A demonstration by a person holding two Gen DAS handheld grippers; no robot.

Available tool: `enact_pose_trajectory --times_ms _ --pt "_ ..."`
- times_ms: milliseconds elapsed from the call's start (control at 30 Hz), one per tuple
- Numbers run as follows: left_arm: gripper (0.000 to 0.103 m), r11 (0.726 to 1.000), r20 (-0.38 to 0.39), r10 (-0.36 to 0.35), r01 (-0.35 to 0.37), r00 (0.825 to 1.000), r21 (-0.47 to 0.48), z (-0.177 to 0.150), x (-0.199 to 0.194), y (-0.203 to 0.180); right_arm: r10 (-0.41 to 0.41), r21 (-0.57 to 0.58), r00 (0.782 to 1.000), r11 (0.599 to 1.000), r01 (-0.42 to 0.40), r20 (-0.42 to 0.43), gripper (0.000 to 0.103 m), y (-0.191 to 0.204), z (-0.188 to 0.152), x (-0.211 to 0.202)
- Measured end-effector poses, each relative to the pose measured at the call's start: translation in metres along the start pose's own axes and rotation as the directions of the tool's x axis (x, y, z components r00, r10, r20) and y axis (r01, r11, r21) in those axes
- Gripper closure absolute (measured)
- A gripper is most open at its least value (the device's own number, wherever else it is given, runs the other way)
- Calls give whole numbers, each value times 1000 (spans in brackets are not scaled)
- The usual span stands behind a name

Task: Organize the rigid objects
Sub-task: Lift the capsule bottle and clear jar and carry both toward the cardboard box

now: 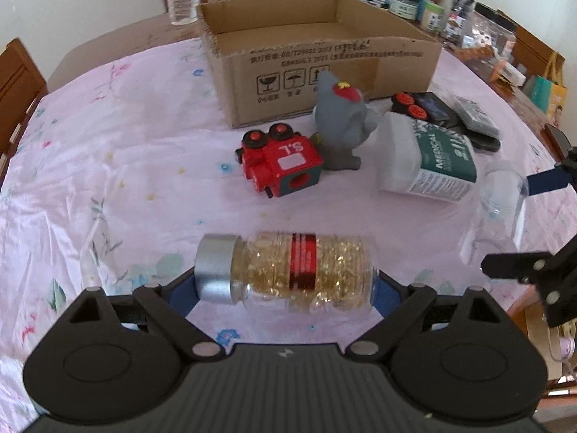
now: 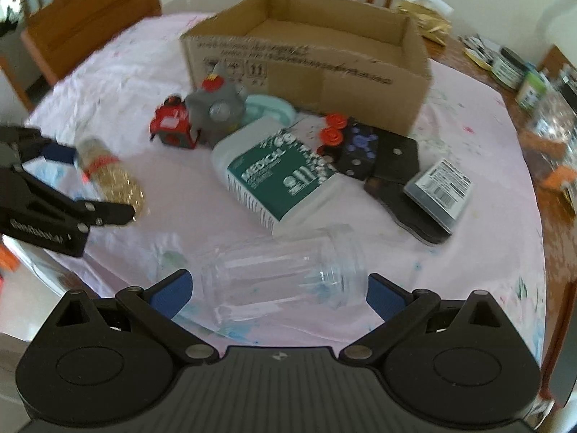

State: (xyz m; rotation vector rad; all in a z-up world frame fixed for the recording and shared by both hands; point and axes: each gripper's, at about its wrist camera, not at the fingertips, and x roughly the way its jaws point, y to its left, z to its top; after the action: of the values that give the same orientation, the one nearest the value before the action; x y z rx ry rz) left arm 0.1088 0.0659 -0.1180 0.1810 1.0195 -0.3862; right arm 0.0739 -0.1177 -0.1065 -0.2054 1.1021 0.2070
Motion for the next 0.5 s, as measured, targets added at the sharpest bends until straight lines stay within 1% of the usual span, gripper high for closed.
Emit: enact_pose_trajectory --times_ms 100,233,333,500 --pt "7 1000 2 13 -13 1000 -28 -6 6 1 -10 -29 1000 1000 9 -20 0 0 -1 10" --pt "0 998 11 57 -57 998 -25 -11 7 -4 -15 -47 999 999 12 -50 0 -2 -5 22" --pt "0 997 22 62 -62 998 -40 -12 6 -5 31 6 998 1000 -31 -47 0 -11 -8 23" --pt "0 997 53 67 -65 996 -44 -16 5 -5 28 1 999 1000 -28 37 0 -12 -21 21"
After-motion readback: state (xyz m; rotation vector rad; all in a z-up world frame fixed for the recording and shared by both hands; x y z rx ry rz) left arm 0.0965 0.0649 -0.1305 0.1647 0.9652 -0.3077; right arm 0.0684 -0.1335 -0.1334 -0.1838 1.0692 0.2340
